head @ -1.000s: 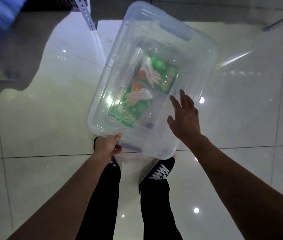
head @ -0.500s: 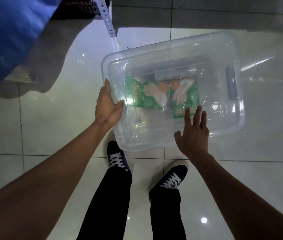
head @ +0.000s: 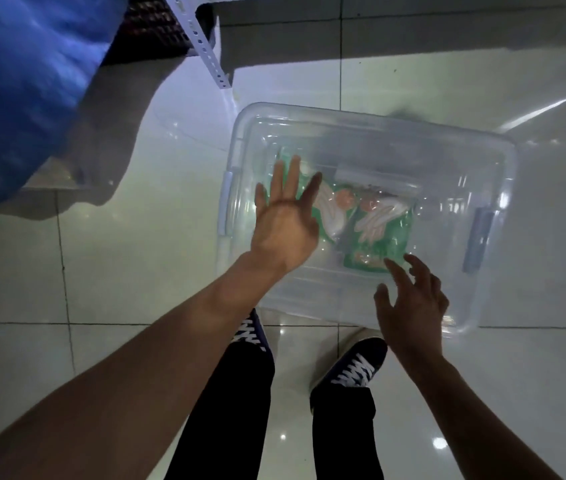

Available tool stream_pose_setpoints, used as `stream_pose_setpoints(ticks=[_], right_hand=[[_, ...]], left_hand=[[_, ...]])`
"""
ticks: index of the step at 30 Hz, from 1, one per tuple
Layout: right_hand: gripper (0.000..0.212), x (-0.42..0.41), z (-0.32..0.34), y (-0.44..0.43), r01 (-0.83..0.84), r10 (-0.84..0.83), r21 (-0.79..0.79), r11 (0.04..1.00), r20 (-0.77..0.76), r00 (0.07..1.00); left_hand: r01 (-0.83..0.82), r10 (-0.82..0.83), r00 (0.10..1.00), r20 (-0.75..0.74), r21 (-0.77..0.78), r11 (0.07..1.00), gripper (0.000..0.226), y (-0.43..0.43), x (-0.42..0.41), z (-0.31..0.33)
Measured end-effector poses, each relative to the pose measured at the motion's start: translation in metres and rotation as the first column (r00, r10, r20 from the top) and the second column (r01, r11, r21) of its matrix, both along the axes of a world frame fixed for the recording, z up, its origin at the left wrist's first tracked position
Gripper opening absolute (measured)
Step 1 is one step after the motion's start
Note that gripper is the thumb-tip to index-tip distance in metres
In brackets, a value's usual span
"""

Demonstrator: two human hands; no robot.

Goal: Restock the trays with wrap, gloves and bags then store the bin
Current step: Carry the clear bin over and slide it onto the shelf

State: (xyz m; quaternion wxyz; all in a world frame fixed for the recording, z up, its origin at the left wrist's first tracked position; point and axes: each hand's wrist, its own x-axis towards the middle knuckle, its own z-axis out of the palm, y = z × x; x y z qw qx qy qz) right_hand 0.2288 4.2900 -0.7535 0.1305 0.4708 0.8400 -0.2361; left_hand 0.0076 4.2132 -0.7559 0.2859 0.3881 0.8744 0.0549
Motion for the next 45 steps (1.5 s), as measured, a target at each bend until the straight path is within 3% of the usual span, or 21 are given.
stream_pose_setpoints(ticks=[4, 7, 9, 12, 16, 18, 20, 23, 26, 28, 32, 35, 38, 40, 43, 45], right_hand=[[0.044, 0.024, -0.003, 0.049, 0.210, -0.198, 0.074, 0.975, -0.151, 0.969], [0.052, 0.045, -0.008, 0.085, 0.347, -0.328, 0.091, 0.933, -0.177, 0.928], [0.063, 0.057, -0.014, 0.107, 0.432, -0.425, 0.014, 0.902, -0.155, 0.892], [0.090, 0.063, -0.019, 0.134, 0.532, -0.564, -0.261, 0.806, -0.062, 0.824], [0.110, 0.060, -0.024, 0.159, 0.526, -0.603, -0.535, 0.661, 0.040, 0.797], [0.120, 0.058, -0.028, 0.168, 0.555, -0.618, -0.529, 0.642, 0.071, 0.783], [0.125, 0.059, -0.032, 0.173, 0.574, -0.596, -0.433, 0.695, 0.100, 0.797], [0.091, 0.058, -0.027, 0.169, 0.532, -0.550, -0.315, 0.786, 0.037, 0.835], [0.059, 0.055, -0.023, 0.157, 0.547, -0.597, -0.336, 0.767, -0.058, 0.800], [0.052, 0.051, -0.022, 0.150, 0.570, -0.630, -0.350, 0.744, -0.081, 0.773], [0.038, 0.046, -0.021, 0.140, 0.543, -0.571, -0.211, 0.813, -0.109, 0.814], [0.033, 0.048, -0.019, 0.130, 0.559, -0.581, -0.180, 0.809, -0.112, 0.806], [0.038, 0.053, -0.016, 0.116, 0.647, -0.673, -0.211, 0.733, -0.083, 0.735], [0.047, 0.057, -0.013, 0.101, 0.723, -0.751, -0.241, 0.648, -0.045, 0.658], [0.066, 0.060, -0.013, 0.070, 0.824, -0.859, -0.303, 0.479, 0.033, 0.511], [0.066, 0.058, -0.014, 0.048, 0.869, -0.918, -0.363, 0.337, 0.078, 0.389]], left_hand=[[0.310, -0.310, 0.951, 0.013, 0.014, 0.951, 0.078, 0.046, 0.058, -0.004], [0.390, -0.383, 0.918, 0.102, -0.063, 0.919, 0.087, 0.077, 0.096, -0.009], [0.427, -0.419, 0.904, 0.089, -0.109, 0.898, 0.099, 0.082, 0.114, -0.016], [0.458, -0.467, 0.884, -0.025, -0.163, 0.874, 0.113, 0.079, 0.124, -0.023], [0.485, -0.501, 0.864, -0.059, -0.173, 0.857, 0.114, 0.080, 0.122, -0.025], [0.484, -0.505, 0.859, -0.087, -0.187, 0.855, 0.115, 0.080, 0.121, -0.025], [0.490, -0.515, 0.851, -0.108, -0.195, 0.850, 0.116, 0.079, 0.121, -0.026], [0.489, -0.511, 0.852, -0.112, -0.178, 0.854, 0.116, 0.079, 0.121, -0.028], [0.479, -0.499, 0.861, -0.099, -0.171, 0.861, 0.115, 0.080, 0.121, -0.029], [0.478, -0.496, 0.864, -0.089, -0.170, 0.862, 0.114, 0.079, 0.121, -0.030], [0.490, -0.505, 0.859, -0.081, -0.152, 0.858, 0.113, 0.076, 0.121, -0.031], [0.515, -0.527, 0.849, -0.028, -0.178, 0.838, 0.110, 0.077, 0.119, -0.031], [0.603, -0.612, 0.791, 0.000, -0.171, 0.780, 0.108, 0.078, 0.110, -0.030], [0.695, -0.709, 0.704, -0.029, -0.178, 0.697, 0.111, 0.085, 0.098, -0.033], [0.804, -0.830, 0.546, -0.116, -0.205, 0.558, 0.115, 0.094, 0.078, -0.028], [0.792, -0.826, 0.536, -0.174, -0.236, 0.564, 0.110, 0.087, 0.068, -0.022]])
